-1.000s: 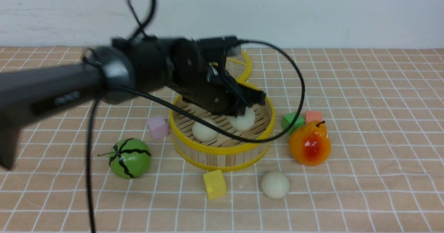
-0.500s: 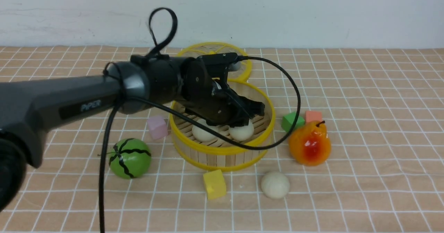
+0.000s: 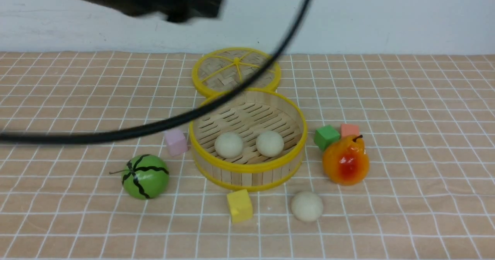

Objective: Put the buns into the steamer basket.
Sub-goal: Use the right arm to grab a steamed stuffed bun

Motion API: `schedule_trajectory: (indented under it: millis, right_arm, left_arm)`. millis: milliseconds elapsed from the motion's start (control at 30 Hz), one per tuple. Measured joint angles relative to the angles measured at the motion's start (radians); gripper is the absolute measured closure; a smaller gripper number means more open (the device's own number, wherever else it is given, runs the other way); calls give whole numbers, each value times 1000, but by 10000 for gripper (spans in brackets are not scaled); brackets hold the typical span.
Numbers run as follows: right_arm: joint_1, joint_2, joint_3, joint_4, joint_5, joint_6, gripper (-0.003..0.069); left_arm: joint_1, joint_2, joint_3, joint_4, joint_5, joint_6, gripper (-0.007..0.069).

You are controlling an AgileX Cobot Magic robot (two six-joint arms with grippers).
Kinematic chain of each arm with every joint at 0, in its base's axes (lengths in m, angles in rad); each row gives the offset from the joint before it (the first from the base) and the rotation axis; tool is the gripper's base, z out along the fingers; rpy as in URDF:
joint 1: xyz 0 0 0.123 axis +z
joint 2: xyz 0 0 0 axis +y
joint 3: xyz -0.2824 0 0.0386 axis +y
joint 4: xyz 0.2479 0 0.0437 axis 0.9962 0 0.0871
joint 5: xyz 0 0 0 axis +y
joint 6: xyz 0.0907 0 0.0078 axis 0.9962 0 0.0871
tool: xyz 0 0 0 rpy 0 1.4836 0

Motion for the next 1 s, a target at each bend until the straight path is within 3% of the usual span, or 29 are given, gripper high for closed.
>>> schedule_trajectory:
  millis: [167, 333, 700, 1000]
  right_arm:
    - [0, 0, 0, 0, 0, 0, 418]
    - [0, 0, 0, 0, 0, 0, 418]
    - [0, 0, 0, 0, 0, 0, 418]
    - [0, 0, 0, 0, 0, 0, 418]
  left_arm:
    - [0, -185, 31, 125, 237, -50, 518]
    - [0, -369, 260, 154, 319, -134, 631]
    - [0, -931, 893, 146, 80, -359, 638]
    - [0, -1160, 995, 183, 42, -425, 638]
